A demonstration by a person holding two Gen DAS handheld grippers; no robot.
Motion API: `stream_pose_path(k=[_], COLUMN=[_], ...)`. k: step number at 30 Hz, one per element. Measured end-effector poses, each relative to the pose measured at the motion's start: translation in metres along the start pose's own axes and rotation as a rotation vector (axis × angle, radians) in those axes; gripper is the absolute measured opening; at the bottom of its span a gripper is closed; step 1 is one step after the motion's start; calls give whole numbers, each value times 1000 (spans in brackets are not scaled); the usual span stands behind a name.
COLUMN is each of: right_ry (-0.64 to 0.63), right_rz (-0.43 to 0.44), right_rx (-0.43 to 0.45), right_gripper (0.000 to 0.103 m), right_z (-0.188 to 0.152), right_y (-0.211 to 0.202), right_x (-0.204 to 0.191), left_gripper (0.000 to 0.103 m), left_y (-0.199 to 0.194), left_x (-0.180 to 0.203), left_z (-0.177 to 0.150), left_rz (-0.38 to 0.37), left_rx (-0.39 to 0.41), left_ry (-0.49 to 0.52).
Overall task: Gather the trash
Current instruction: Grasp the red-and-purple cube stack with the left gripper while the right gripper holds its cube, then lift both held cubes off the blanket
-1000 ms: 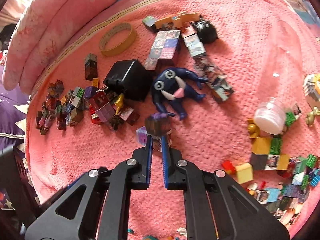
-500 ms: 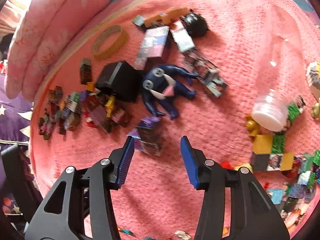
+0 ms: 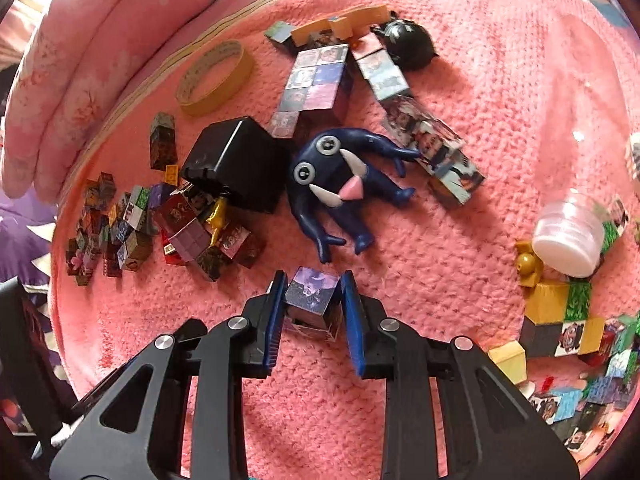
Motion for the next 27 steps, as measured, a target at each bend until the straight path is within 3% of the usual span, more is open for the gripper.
stream_pose_path(k=[12,17,24,25,27], right_ry=[84,105,99,103,108], right_rz=[26,39,44,45,47], right_rx=[48,46,46,46,44], right_gripper=[26,26,26,26,26], right_z=[17,21,23,22,21], right_y=[-27,-27,-28,-28,-28], right_x=[25,28,26,26,27], left_gripper=[61,37,35,24,22], left_y=[16,26,32,33,33], left_x=[44,60,68,71,75], left_z=[53,55,55,56,58], left_rz=[-41,-49,-80,-85,-83], left_rx=[72,69,55,52,43], left_ry=[85,98,76,89,107])
Point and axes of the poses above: each gripper's, at about its wrist camera, not at the fingertips, and y roughly the way its jaws point, x to its right, z to its top, the point moved 3 cm from there along y, roughly the way its jaws point, and after that the axes turned 13 degrees about y, right-handed, at the moved point
